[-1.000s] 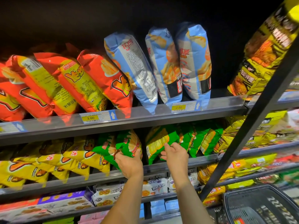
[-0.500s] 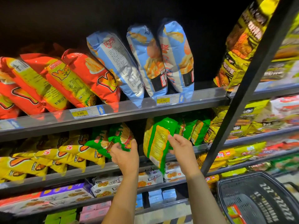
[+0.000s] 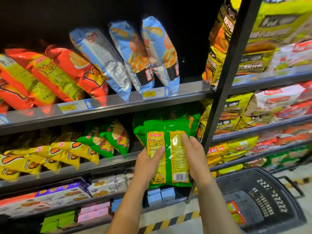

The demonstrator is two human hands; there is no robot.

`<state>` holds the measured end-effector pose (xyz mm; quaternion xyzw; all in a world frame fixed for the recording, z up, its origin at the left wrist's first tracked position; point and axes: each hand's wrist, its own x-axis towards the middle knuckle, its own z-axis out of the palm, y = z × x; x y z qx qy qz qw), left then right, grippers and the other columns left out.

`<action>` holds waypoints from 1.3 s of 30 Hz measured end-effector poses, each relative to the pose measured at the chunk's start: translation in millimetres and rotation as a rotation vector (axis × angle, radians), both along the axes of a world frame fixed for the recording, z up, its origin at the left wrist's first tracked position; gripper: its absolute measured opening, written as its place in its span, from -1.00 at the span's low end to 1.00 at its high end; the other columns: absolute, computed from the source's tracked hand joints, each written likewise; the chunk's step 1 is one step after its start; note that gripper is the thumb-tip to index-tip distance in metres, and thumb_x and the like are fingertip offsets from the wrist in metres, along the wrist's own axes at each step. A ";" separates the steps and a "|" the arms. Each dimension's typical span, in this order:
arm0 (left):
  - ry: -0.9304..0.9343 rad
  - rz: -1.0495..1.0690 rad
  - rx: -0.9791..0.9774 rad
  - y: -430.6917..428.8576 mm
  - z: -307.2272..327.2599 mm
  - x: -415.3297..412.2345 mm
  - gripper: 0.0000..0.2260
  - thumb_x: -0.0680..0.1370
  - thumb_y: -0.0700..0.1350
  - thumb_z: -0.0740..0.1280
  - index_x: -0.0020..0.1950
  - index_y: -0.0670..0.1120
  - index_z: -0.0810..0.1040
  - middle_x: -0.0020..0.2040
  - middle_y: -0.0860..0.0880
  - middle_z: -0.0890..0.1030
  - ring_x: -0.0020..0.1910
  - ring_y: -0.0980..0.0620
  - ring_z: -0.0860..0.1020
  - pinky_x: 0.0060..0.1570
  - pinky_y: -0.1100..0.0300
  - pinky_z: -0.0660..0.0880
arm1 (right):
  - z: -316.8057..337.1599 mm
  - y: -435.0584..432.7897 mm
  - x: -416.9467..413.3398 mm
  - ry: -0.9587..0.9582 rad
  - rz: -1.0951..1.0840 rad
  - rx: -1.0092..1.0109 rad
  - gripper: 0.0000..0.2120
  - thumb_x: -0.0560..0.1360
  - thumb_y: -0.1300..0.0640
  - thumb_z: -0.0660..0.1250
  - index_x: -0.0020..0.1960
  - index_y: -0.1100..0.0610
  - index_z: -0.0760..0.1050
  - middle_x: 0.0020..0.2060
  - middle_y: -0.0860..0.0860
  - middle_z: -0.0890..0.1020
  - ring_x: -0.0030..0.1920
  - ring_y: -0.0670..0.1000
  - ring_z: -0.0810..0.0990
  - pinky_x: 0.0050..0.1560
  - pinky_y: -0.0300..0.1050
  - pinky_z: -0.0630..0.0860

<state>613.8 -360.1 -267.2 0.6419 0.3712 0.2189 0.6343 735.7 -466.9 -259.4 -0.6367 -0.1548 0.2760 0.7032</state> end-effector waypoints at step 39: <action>-0.221 0.122 -0.155 -11.7 33.4 34.6 -0.52 0.61 0.17 0.42 0.44 -0.05 0.50 0.27 0.18 0.54 0.24 0.12 0.54 0.28 0.19 0.41 | 6.6 -55.4 10.9 -0.053 0.222 -0.070 -0.54 0.48 -0.19 0.44 0.29 0.01 0.60 0.12 -0.04 0.76 0.13 0.02 0.75 0.27 0.24 0.62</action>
